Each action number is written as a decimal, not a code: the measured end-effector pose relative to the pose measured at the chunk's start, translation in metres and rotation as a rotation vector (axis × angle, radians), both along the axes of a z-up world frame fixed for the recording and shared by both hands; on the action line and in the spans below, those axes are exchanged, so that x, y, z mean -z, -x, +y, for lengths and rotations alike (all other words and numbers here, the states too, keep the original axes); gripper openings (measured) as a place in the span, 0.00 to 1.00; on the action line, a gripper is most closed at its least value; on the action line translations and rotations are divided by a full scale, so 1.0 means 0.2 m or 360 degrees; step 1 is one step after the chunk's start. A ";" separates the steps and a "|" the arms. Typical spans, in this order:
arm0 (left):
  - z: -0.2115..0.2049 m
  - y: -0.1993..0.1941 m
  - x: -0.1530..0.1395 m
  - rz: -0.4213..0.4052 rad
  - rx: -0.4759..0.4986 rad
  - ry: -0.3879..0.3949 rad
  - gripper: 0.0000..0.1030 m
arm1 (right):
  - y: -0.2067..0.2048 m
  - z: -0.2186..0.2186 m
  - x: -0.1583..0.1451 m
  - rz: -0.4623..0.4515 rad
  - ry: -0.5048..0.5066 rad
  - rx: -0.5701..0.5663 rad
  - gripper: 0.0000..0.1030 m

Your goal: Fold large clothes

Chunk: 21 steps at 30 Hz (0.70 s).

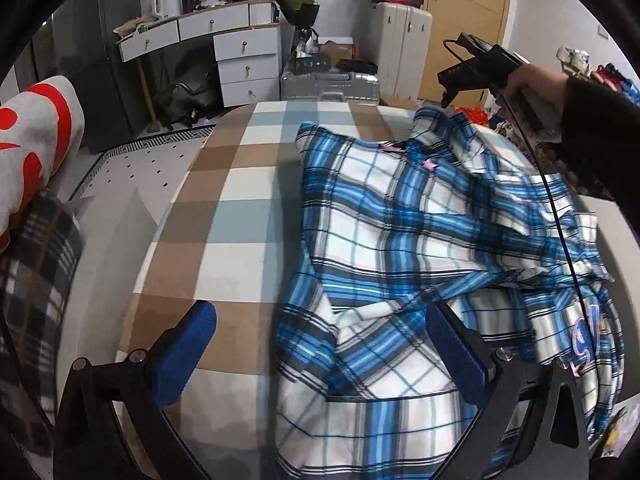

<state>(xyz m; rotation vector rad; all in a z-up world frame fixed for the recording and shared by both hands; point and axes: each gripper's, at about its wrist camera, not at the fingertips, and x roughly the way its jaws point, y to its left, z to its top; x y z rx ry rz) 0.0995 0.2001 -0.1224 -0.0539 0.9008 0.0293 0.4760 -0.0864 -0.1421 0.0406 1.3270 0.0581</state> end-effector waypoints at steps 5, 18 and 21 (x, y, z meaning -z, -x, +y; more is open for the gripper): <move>0.03 -0.01 0.02 0.0062 -0.0011 0.0058 0.99 | 0.01 -0.02 0.09 0.0133 0.0066 -0.0066 0.38; -0.01 0.04 -0.06 -0.0064 -0.0080 0.0027 0.99 | 0.75 -0.18 -0.27 -0.0497 0.0089 -0.0494 0.04; -0.01 0.04 -0.10 -0.0118 -0.0102 0.0055 0.99 | 0.90 -0.22 -0.31 -0.0580 0.0009 -0.0516 0.04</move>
